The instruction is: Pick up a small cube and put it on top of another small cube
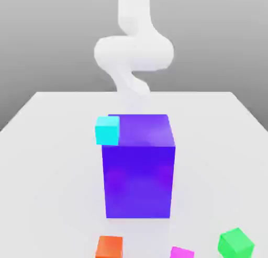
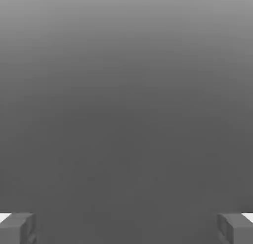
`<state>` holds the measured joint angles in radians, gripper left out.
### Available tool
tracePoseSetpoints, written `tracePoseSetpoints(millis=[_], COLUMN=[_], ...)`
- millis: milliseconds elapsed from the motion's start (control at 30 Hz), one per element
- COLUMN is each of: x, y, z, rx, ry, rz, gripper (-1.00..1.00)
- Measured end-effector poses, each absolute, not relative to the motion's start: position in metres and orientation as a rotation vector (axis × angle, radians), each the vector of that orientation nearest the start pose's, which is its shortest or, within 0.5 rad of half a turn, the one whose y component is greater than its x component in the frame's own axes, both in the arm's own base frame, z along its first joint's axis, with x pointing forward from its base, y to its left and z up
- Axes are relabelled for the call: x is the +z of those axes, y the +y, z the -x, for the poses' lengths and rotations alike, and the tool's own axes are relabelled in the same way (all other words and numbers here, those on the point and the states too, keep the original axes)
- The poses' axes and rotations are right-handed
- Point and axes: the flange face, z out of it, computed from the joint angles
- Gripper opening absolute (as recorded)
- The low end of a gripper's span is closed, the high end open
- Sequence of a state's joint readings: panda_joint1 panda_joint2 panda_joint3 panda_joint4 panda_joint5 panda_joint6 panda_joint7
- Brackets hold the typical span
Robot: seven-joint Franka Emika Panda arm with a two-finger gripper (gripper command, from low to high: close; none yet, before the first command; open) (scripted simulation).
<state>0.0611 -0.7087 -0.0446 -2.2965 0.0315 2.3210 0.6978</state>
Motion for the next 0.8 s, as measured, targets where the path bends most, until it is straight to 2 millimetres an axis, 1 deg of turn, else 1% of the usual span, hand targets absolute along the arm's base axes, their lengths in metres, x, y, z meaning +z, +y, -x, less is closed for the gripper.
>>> tracePoseSetpoints(millis=[100, 200, 300, 400, 500, 600, 667, 800], x=[0.641, 0.598, 0.552, 0.503, 0.453, 0.403, 0.369, 0.304], y=[0.006, 0.015, 0.027, 0.040, 0.053, 0.069, 0.080, 0.088], z=[-0.418, -0.451, -0.479, -0.502, -0.519, -0.530, -0.534, -0.538], rx=[-0.815, -0.709, -0.610, -0.517, -0.430, -0.345, -0.291, -0.191], ry=[0.760, 0.615, 0.470, 0.324, 0.178, 0.019, -0.091, -0.292], rz=[2.605, 2.679, 2.742, 2.799, 2.850, 2.895, 2.923, 2.976], gripper=[0.00, 0.00, 0.00, 0.00, 0.00, 0.00, 0.00, 0.00])
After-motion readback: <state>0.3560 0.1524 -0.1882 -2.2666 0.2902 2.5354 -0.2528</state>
